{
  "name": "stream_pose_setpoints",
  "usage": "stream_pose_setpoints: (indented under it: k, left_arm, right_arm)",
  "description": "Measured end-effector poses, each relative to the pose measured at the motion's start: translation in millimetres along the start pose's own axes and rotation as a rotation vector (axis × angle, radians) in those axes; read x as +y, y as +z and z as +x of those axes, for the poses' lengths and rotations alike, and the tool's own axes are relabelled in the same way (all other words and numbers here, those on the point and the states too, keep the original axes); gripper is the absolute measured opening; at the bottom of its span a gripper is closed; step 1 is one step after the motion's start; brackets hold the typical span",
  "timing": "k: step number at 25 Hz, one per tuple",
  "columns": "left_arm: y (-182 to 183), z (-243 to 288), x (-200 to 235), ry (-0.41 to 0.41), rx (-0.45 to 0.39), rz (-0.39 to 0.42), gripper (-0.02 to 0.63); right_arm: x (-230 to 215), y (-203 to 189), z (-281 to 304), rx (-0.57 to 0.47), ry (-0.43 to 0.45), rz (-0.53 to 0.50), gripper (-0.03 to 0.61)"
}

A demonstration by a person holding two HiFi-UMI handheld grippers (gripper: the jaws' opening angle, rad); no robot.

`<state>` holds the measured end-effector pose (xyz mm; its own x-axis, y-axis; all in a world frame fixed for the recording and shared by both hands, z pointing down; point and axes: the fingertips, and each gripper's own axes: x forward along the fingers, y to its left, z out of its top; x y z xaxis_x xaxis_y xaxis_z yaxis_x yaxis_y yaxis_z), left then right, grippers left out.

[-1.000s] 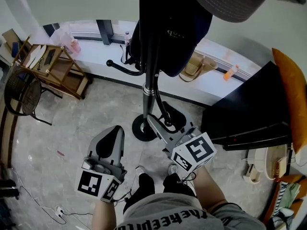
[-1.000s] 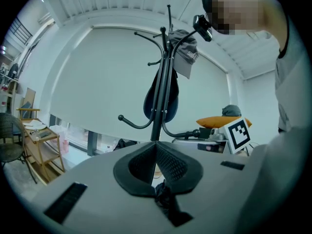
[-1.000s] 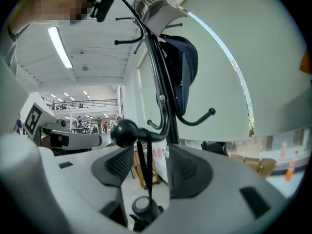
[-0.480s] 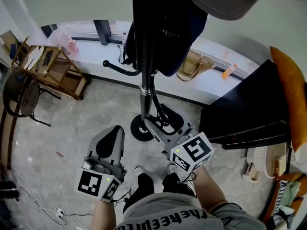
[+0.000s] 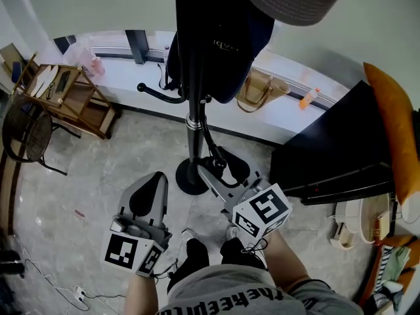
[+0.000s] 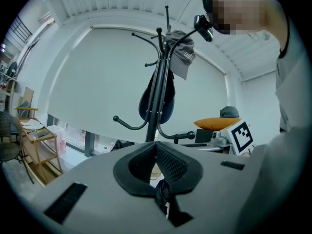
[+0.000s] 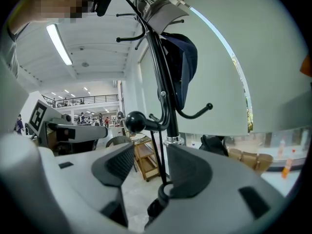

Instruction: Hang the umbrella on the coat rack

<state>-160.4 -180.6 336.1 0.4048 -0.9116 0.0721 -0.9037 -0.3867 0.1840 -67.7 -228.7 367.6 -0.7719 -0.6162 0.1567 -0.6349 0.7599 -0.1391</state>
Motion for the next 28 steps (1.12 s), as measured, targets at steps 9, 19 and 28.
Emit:
stream_pose_setpoints:
  k: [9, 19, 28]
  left_arm:
    - [4.0, -4.2, -17.6, -0.018, -0.016, 0.005, 0.015]
    - [10.4, -17.4, -39.2, -0.025, -0.043, 0.021, 0.015]
    - [19.1, -31.6, -64.0, -0.026, -0.080, 0.045, 0.015]
  right_arm:
    - [3.6, 3.9, -21.7, 0.008, -0.010, -0.023, 0.095]
    - [9.8, 15.9, -52.0, -0.016, -0.034, -0.059, 0.014]
    - [21.4, 43.8, -89.3, -0.094, -0.042, -0.103, 0.011]
